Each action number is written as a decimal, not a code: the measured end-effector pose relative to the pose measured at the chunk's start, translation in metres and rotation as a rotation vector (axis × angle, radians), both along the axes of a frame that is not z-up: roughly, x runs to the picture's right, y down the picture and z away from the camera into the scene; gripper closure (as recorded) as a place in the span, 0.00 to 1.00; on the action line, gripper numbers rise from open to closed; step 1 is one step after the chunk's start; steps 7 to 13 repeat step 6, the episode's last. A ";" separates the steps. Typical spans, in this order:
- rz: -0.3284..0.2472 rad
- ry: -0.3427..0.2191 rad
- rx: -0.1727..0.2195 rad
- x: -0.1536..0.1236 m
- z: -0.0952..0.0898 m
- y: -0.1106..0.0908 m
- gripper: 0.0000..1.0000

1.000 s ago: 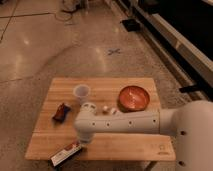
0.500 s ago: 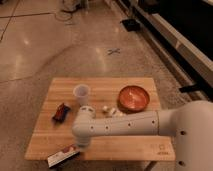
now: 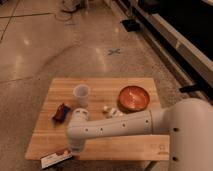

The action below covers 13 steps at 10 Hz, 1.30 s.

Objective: Push the eraser across the table

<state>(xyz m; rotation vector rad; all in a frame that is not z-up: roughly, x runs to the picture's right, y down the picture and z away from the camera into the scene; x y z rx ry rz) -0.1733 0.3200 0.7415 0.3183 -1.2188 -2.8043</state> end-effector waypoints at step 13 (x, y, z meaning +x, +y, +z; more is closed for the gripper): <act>-0.060 -0.108 -0.013 -0.044 -0.020 0.003 0.98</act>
